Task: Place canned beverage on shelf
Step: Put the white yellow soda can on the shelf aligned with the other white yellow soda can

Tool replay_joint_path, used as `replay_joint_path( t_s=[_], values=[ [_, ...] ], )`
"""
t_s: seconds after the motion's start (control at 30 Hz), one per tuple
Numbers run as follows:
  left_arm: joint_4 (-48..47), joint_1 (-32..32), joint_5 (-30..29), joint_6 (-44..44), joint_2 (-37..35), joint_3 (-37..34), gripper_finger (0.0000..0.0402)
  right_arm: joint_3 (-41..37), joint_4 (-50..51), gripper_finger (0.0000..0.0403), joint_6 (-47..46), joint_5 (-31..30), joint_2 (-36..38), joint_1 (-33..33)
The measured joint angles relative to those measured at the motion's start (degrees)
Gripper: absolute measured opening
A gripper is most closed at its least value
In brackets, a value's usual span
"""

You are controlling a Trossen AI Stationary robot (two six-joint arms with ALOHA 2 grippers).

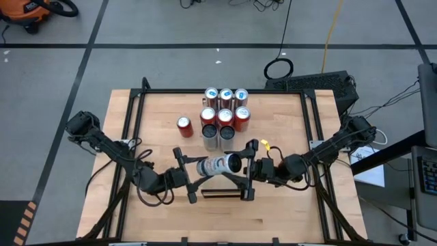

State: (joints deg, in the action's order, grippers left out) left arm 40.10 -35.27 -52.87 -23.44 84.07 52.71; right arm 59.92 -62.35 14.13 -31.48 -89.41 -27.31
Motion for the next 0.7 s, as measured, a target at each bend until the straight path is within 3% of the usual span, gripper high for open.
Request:
replay_joint_path(
  t_s=[0.17, 0.37, 0.7],
  values=[
    [0.0, 0.0, -0.5, 0.2, 0.0, 0.0, 0.0252, 0.0, 0.1, 0.0218, -0.1, 0.0, 0.0, 0.6],
    [-0.5, 0.0, -0.2, 1.0, 0.0, 0.0, 0.0271, 0.0, 0.9, 0.0232, -0.1, 0.0, 0.0, 0.6],
    [-1.0, -4.1, -1.4, 3.2, -1.2, 0.1, 0.0373, -0.2, 7.9, 0.0230, -0.4, -0.6, 0.8, 0.7]
  ],
)
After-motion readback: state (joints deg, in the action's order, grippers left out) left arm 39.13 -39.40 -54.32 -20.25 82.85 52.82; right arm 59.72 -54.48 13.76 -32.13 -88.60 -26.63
